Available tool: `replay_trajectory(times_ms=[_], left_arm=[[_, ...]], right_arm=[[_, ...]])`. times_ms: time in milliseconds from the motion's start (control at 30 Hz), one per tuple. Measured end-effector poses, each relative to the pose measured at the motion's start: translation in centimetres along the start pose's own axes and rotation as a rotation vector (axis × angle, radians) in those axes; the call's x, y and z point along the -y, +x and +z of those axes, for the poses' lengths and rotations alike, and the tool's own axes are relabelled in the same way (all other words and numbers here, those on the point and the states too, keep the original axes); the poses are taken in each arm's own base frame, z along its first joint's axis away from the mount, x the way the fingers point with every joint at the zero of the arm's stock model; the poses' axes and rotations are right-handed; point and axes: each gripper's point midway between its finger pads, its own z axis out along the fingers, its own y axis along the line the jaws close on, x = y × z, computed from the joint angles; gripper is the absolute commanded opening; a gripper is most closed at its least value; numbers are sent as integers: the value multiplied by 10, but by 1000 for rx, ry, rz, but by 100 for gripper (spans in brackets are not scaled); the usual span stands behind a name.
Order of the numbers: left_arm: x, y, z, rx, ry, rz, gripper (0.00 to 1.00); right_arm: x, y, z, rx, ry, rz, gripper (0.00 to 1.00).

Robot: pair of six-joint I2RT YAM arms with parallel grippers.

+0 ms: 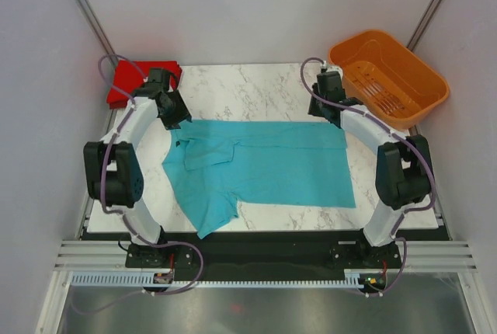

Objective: Fold and stack the t-shirts
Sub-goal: Fold the tshirt

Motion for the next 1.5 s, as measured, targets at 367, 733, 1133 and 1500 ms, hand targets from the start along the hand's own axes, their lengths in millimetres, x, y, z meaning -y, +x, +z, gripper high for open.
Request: replay_trajectory(times_ms=[367, 733, 1133, 1500], left_arm=[[-44, 98, -19, -151, 45, -47, 48], [-70, 122, 0, -205, 23, -138, 47], [-64, 117, 10, -194, 58, -140, 31], [-60, 117, 9, -200, 78, -142, 2]], right_arm=[[-169, 77, -97, -52, -414, 19, 48], [-237, 173, -68, -224, -421, 87, 47], [-274, 181, -60, -228, -497, 107, 44], [-284, 189, -61, -237, -508, 97, 23]])
